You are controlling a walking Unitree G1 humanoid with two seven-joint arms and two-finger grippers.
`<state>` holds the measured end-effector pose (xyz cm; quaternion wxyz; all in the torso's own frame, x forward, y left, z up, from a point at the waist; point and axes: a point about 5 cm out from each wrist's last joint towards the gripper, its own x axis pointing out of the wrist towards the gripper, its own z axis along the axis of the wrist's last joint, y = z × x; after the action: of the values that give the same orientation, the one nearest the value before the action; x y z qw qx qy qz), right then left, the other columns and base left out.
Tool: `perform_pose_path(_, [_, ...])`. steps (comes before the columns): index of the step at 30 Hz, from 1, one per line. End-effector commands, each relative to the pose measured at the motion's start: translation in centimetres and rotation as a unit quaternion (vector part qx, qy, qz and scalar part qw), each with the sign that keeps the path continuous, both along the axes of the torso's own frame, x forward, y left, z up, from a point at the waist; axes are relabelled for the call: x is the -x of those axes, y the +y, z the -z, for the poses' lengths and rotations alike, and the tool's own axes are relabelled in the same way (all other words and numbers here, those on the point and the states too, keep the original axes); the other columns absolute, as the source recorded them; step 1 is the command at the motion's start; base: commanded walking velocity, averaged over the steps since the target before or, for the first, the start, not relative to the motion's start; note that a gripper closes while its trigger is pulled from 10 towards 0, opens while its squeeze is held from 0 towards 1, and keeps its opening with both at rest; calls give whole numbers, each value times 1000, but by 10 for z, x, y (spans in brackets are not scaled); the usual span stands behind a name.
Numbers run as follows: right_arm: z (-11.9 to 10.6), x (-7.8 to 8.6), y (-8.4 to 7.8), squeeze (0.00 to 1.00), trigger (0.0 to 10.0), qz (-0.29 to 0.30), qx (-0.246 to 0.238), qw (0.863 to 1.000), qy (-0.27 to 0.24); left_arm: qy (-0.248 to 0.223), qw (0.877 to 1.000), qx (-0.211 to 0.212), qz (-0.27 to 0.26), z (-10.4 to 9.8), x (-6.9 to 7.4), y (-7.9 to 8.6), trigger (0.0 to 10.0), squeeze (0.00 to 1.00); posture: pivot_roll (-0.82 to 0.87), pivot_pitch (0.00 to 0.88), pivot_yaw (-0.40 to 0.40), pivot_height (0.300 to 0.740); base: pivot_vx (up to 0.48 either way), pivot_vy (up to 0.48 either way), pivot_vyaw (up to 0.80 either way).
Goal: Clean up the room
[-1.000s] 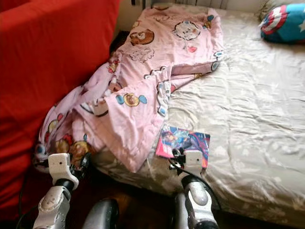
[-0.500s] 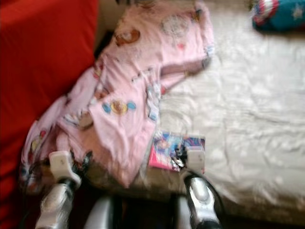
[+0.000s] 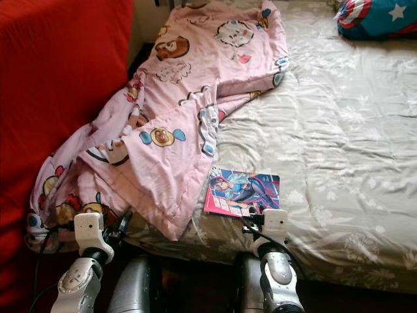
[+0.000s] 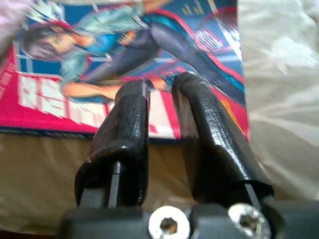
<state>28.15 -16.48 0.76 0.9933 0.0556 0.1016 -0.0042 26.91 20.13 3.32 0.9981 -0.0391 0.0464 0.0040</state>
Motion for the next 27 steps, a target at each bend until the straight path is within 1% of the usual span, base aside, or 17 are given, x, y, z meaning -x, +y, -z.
perform_pose_path(1, [5,2,-2,0,10000,13,-1,1000,18,17,1000,-3,-5,6,7,5,10000,0,23,239,47,566,0,0,0])
perform_pose_path(5, [4,0,-3,0,10000,16,2,1000,22,17,1000,-4,-5,5,7,6,10000,0,27,242,50,566,0,0,0])
perform_pose_path(7, [1,-5,-7,0,10000,33,-15,999,22,16,1000,-6,-5,4,8,7,10000,0,40,247,58,566,0,0,0])
perform_pose_path(8, [-1,-8,-10,16,10000,41,-20,999,21,16,1000,-7,-5,3,8,8,10000,0,46,247,63,566,0,0,0])
perform_pose_path(9, [-4,-9,-11,1000,10000,44,-25,999,14,16,1000,-8,-5,3,8,9,10000,0,47,247,64,566,0,0,0])
perform_pose_path(12, [-8,-13,-16,1000,10000,56,-36,998,1,17,1000,-10,-5,3,9,11,10000,0,49,244,71,566,0,0,0])
perform_pose_path(15, [-11,-15,-26,1000,10000,86,-50,995,-1,18,1000,-13,-3,2,8,12,10000,0,50,241,76,566,0,0,0])
perform_pose_path(22, [-7,-11,-33,1000,10000,97,-64,993,8,19,1000,-17,1,0,7,13,10000,0,48,228,90,566,0,0,0])
perform_pose_path(26, [-6,-11,-33,1000,10000,102,-71,992,12,20,1000,-18,2,0,6,14,10000,0,54,231,93,566,0,0,0])
perform_pose_path(27, [-6,-11,-33,396,10000,103,-72,992,14,20,1000,-19,2,0,6,14,10000,0,55,231,94,566,0,0,0])
